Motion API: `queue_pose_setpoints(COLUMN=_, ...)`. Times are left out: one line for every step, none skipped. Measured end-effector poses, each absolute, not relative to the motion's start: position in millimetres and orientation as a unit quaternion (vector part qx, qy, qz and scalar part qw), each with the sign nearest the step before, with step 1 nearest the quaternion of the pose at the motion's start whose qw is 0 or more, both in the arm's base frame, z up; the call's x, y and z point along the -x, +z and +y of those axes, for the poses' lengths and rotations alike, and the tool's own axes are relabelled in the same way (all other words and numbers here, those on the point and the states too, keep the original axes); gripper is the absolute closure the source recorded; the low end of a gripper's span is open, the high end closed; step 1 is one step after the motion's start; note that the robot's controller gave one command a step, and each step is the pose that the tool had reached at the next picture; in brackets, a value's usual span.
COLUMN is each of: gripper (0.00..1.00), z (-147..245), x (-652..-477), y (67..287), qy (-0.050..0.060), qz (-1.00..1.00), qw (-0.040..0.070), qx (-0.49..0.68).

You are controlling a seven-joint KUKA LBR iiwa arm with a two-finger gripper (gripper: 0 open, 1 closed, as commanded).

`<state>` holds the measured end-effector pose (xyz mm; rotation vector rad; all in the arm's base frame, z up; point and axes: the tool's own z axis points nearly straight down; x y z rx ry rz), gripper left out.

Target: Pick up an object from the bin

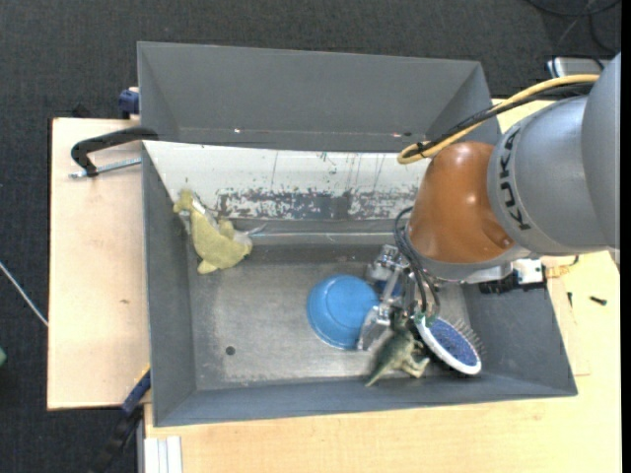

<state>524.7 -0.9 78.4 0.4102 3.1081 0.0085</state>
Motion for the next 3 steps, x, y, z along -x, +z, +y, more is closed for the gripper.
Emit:
queue_pose_setpoints(gripper=0.00, z=-1.0, x=-525.1, y=78.0, qy=0.003, qz=0.991, qw=0.004, qx=-0.131)
queue_pose_setpoints(gripper=1.00, z=-1.0, x=-525.0, y=78.4, qy=0.003, qz=0.991, qw=0.004, qx=-0.131)
queue_pose_setpoints(gripper=1.00, z=8.5, x=-523.6, y=207.5, qy=0.000, qz=0.998, qw=0.006, qx=0.070)
